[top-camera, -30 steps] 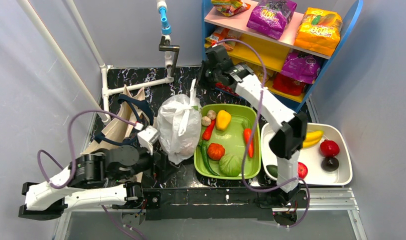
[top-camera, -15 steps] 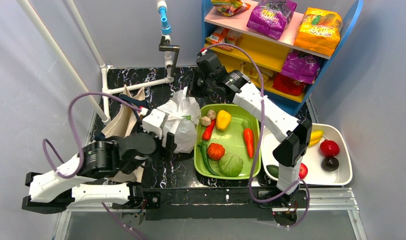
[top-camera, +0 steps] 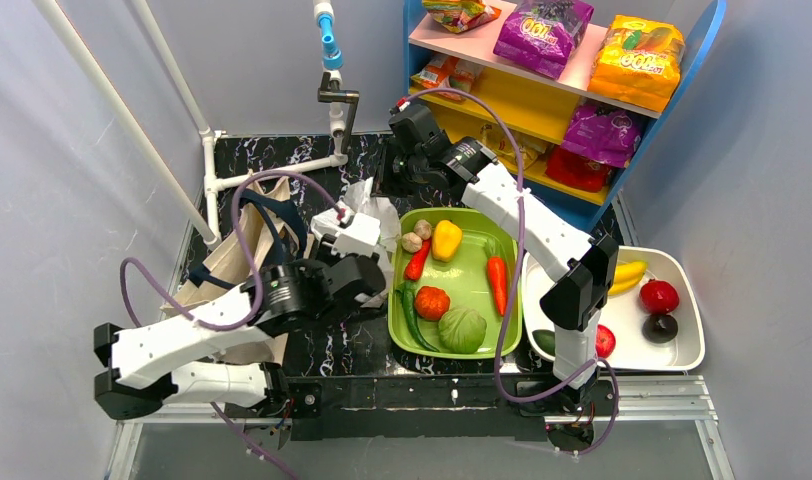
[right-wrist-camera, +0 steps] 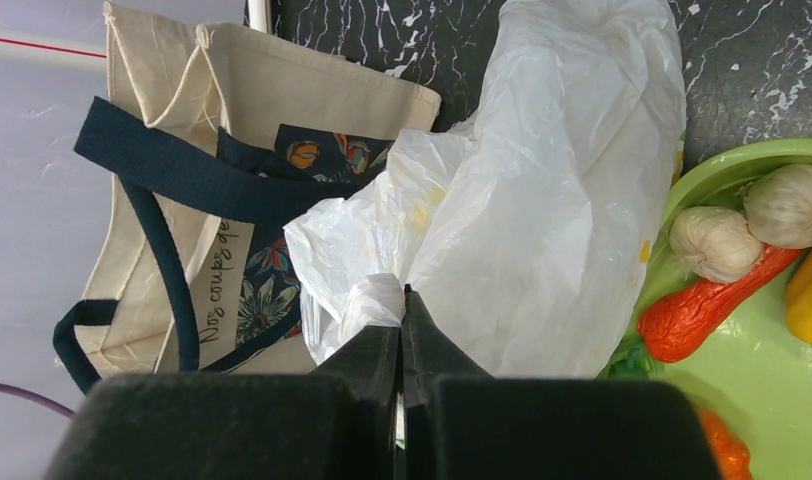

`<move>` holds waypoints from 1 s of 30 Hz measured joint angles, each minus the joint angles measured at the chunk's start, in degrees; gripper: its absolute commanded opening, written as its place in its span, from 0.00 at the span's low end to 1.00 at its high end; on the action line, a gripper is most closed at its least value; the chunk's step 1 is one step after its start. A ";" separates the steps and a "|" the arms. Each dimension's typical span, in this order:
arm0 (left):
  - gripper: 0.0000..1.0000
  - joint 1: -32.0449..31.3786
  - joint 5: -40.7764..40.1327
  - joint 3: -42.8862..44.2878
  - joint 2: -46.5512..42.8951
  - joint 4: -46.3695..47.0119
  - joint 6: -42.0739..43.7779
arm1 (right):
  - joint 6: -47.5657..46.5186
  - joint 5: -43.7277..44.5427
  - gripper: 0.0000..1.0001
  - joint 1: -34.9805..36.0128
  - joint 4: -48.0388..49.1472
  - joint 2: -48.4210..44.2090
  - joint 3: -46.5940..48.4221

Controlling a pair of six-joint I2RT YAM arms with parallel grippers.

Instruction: Place the food into the grocery bag and tie it

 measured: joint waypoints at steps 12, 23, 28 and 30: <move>0.39 7.34 5.44 1.73 7.96 -1.88 -2.29 | 0.31 -2.93 0.01 -1.53 -3.02 3.15 5.11; 0.33 10.69 7.13 -2.64 6.73 1.46 -1.36 | 0.90 -4.81 0.01 -2.23 -4.35 4.00 5.25; 0.30 11.41 8.11 -3.65 6.73 5.07 1.75 | 1.38 -5.16 0.01 -2.25 -4.61 4.09 5.25; 0.24 11.67 8.48 -3.65 6.75 7.06 3.58 | 1.51 -5.35 0.01 -2.32 -4.61 4.44 5.25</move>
